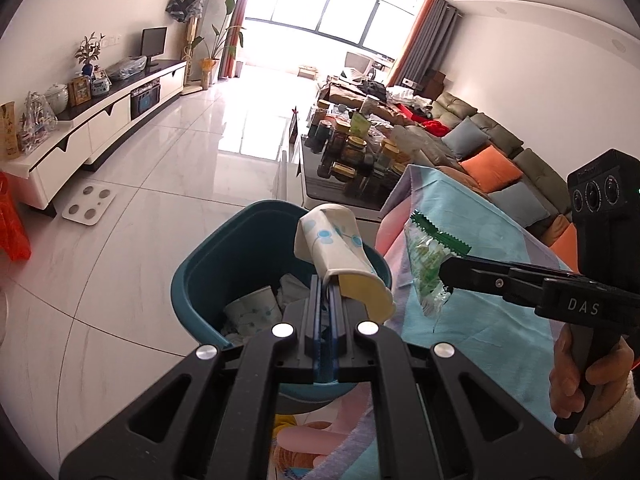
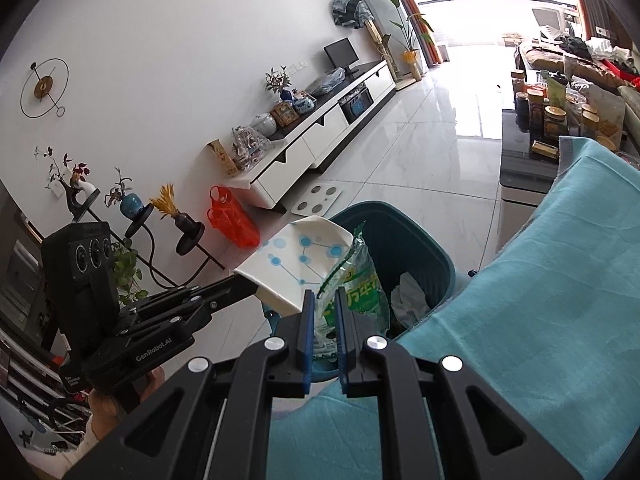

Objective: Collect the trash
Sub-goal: 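Lower the cup and clear bag into the teal bin and open both grippers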

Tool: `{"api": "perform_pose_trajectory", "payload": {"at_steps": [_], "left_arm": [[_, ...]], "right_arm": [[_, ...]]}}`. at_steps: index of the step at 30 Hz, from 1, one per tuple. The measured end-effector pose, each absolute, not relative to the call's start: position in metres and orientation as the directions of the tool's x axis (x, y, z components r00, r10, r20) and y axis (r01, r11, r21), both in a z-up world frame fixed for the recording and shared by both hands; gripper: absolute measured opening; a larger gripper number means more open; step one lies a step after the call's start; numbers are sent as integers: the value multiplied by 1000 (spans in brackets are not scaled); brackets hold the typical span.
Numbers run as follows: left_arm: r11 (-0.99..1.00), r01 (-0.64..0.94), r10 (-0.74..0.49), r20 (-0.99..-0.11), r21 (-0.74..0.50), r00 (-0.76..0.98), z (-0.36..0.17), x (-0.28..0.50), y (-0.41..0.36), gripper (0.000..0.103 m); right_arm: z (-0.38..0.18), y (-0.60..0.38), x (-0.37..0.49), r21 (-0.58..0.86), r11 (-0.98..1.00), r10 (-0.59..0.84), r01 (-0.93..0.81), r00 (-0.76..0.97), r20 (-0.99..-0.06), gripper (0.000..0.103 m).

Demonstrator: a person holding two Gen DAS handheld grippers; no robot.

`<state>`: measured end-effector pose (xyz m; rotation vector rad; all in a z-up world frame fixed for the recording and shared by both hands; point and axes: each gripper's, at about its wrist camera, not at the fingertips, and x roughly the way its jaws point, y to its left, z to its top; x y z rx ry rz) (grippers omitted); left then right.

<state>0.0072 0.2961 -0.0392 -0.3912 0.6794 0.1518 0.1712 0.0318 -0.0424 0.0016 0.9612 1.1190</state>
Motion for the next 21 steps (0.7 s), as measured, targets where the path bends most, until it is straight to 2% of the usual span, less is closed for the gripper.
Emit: {"api": "perform_pose_trajectory", "payload": {"at_steps": [21], "left_arm": [[906, -315, 43, -680, -282, 732, -58, 15, 313, 4]], "right_arm": [[-61, 68, 178, 411, 515, 698, -752, 91, -710, 9]]}}
